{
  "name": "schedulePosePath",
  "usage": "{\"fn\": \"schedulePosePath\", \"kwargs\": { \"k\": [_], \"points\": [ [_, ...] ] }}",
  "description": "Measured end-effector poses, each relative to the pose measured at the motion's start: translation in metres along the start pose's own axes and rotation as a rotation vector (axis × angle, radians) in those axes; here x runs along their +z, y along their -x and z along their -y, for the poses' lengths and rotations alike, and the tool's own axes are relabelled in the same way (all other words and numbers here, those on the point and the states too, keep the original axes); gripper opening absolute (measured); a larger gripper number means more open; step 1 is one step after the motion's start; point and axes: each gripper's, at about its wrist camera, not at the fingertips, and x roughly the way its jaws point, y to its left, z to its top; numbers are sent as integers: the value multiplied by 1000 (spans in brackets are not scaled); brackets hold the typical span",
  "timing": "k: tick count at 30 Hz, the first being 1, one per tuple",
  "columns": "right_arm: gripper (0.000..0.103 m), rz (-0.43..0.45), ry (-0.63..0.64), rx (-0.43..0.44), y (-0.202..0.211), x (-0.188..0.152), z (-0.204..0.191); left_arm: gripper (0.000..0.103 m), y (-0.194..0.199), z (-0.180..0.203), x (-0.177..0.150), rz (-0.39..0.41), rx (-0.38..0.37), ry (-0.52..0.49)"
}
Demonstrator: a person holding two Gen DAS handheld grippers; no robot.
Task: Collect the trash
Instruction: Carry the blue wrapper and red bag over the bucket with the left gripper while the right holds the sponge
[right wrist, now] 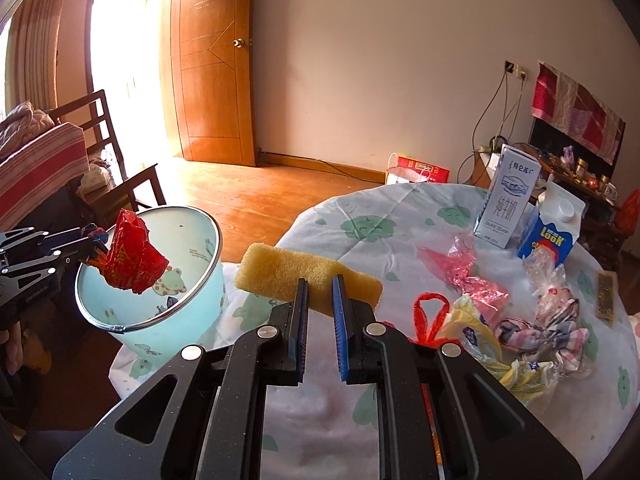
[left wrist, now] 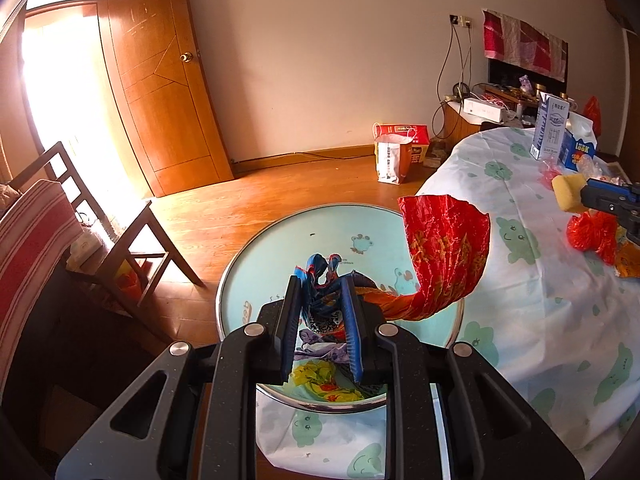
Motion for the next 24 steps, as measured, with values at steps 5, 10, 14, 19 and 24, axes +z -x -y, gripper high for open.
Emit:
{"fn": "schedulePosePath", "kwargs": {
  "k": [5,10,14,19,24],
  "points": [
    [13,-5,25,12,-9,5,-12,20,-1,-8,-1,-2,14,10],
    [13,-5,39,24,-16,11,-22,20,-2,-14,-2,-4,32,17],
    [13,-6,52,33,-21,15,-29,20,-2,-19,-3,-4,49,24],
    [13,-12,67,44,-28,19,-40,20,-3,-26,-5,-11,60,35],
    [13,-17,84,53,-34,22,-49,20,-6,-31,-5,-17,68,43]
  ]
}}
